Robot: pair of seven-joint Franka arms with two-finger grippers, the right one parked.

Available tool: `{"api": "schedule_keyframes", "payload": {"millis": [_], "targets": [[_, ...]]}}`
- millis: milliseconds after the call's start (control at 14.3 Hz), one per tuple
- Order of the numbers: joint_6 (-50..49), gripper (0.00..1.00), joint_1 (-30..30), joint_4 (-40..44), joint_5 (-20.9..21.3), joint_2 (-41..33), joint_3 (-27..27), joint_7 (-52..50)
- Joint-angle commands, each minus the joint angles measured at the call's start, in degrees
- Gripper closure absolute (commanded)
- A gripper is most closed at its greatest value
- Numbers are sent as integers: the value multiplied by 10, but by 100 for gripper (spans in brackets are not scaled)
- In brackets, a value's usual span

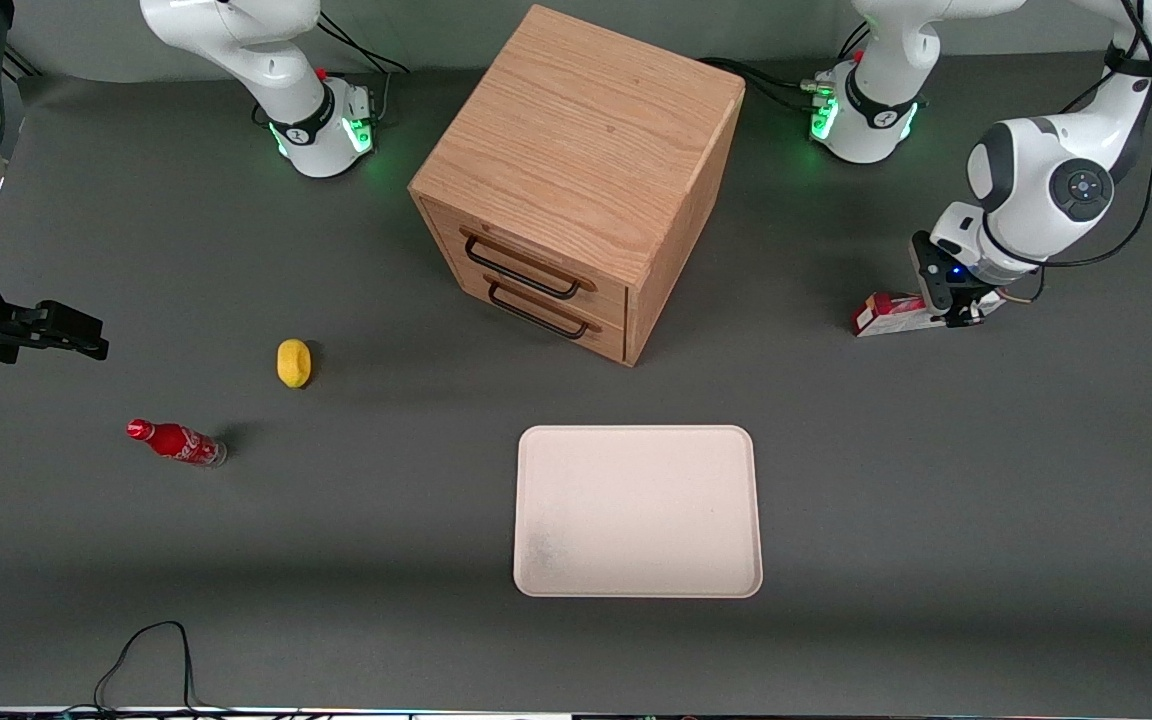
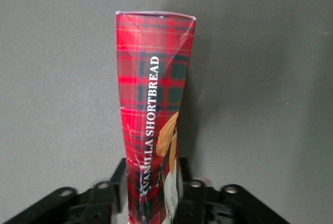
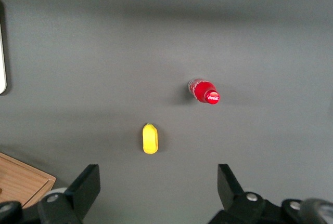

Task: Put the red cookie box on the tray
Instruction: 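Lift the box by its end with the left gripper, tilting it upright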

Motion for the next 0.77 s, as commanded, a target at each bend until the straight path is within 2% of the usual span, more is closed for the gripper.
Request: {"api": "schedule_keyframes", "payload": {"millis": [0, 279, 558, 698], "targets": [[10, 100, -2, 3, -2, 10, 2, 13], [-15, 100, -2, 22, -2, 7, 3, 10], [-173, 100, -3, 119, -2, 3, 3, -5], [-242, 100, -4, 170, -2, 2, 3, -53]]}}
